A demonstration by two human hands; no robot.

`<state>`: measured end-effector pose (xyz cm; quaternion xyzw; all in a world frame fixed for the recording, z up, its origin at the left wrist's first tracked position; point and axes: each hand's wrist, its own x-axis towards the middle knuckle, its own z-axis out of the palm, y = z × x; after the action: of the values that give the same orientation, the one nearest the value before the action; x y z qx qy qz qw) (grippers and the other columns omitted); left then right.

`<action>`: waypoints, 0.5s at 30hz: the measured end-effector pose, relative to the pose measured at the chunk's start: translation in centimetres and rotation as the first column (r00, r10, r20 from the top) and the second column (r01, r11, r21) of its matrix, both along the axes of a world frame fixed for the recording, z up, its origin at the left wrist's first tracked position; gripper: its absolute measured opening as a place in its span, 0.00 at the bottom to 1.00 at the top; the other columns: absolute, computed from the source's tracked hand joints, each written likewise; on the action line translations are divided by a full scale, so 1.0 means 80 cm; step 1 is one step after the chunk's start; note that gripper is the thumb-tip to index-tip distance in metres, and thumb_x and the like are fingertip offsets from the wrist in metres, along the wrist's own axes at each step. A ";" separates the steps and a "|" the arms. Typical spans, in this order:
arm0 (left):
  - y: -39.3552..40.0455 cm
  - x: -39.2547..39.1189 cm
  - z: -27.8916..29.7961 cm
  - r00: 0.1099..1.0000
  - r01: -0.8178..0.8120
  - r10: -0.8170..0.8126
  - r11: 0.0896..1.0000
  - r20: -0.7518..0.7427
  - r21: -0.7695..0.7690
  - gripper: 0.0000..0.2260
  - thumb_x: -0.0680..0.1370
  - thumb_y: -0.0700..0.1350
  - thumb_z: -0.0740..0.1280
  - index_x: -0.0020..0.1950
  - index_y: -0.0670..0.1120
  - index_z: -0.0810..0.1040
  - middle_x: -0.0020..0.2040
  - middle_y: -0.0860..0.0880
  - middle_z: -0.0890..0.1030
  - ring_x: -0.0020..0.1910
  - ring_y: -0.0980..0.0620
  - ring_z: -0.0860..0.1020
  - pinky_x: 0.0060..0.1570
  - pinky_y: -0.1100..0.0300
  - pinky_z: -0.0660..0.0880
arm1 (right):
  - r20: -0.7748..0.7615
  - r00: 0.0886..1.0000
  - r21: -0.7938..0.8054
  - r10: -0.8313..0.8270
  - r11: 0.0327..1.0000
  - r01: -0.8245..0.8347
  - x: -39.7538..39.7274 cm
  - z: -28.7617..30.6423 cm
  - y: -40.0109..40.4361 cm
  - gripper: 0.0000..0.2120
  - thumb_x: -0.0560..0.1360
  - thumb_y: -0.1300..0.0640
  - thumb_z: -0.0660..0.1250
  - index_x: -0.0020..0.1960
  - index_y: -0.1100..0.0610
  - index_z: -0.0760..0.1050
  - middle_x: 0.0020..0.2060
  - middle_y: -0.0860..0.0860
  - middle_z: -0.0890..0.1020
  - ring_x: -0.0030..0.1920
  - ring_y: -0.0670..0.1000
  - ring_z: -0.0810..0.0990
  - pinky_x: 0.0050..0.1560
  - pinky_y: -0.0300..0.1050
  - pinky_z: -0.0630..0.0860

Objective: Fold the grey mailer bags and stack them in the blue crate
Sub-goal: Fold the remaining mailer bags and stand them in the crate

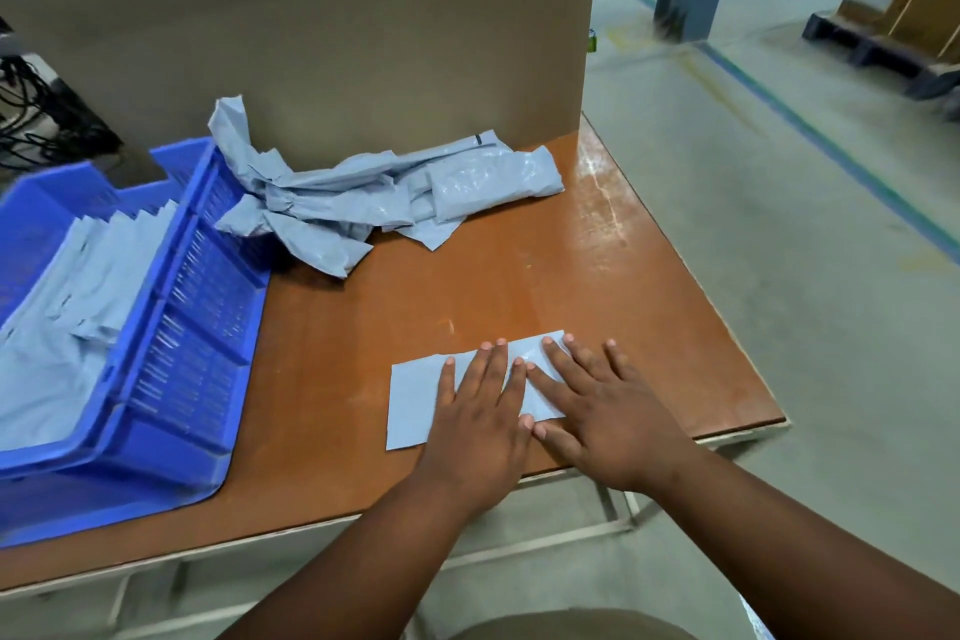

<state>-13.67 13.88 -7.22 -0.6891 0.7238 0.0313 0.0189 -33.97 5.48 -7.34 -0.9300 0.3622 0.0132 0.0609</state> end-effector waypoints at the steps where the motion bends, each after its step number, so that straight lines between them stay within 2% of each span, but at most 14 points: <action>1: 0.004 0.004 0.005 1.000 -0.027 0.027 1.000 0.008 -0.006 0.31 0.85 0.63 0.40 0.87 0.53 0.50 0.88 0.46 0.42 0.86 0.44 0.40 0.81 0.33 0.42 | 0.011 1.000 0.005 -0.003 1.000 0.003 -0.001 0.003 -0.001 0.36 0.83 0.28 0.44 0.86 0.42 0.50 0.87 0.50 0.49 0.86 0.54 0.43 0.82 0.68 0.47; 4: 0.025 0.030 0.014 0.996 -0.090 0.090 0.996 0.018 -0.023 0.33 0.85 0.69 0.43 0.87 0.56 0.44 0.87 0.48 0.36 0.85 0.45 0.33 0.81 0.33 0.39 | 0.064 0.998 0.050 -0.028 0.998 0.025 0.002 0.013 -0.004 0.37 0.82 0.26 0.41 0.86 0.41 0.41 0.85 0.47 0.38 0.85 0.53 0.36 0.83 0.66 0.41; 6: 0.045 0.055 0.010 0.997 -0.080 0.080 0.996 0.008 -0.032 0.36 0.84 0.71 0.44 0.88 0.55 0.44 0.87 0.49 0.36 0.85 0.46 0.35 0.82 0.35 0.42 | 0.076 0.997 0.056 -0.012 0.998 0.008 0.016 0.019 0.000 0.37 0.83 0.27 0.42 0.86 0.42 0.41 0.85 0.47 0.36 0.85 0.53 0.34 0.83 0.65 0.40; 9: 0.056 0.092 0.001 0.997 -0.063 0.061 0.996 -0.043 -0.058 0.36 0.85 0.69 0.51 0.88 0.50 0.50 0.88 0.49 0.43 0.86 0.46 0.43 0.80 0.34 0.53 | 0.122 0.989 0.018 0.084 0.996 -0.086 0.058 0.029 -0.002 0.36 0.84 0.29 0.45 0.87 0.44 0.48 0.86 0.50 0.40 0.85 0.53 0.35 0.83 0.63 0.41; 12: 0.055 0.106 -0.004 0.998 -0.053 0.052 0.998 -0.044 -0.030 0.37 0.85 0.69 0.51 0.88 0.52 0.46 0.88 0.51 0.42 0.86 0.49 0.41 0.81 0.36 0.54 | 0.126 0.976 0.041 0.178 0.982 -0.184 0.100 0.022 0.001 0.36 0.84 0.33 0.48 0.87 0.46 0.49 0.86 0.50 0.41 0.86 0.53 0.38 0.83 0.62 0.39; 15: 0.052 0.106 -0.006 0.999 -0.044 0.043 0.999 -0.018 -0.028 0.37 0.85 0.69 0.50 0.88 0.50 0.47 0.88 0.50 0.43 0.86 0.50 0.42 0.81 0.36 0.54 | 0.086 0.979 0.020 0.185 0.982 -0.187 0.111 -0.004 0.007 0.35 0.85 0.35 0.50 0.87 0.47 0.48 0.86 0.52 0.46 0.86 0.55 0.46 0.83 0.66 0.46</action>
<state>-5.16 18.06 -7.69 -0.7046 0.7090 0.0277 0.0022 -25.12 6.08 -7.63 -0.9586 0.2705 -0.0149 0.0874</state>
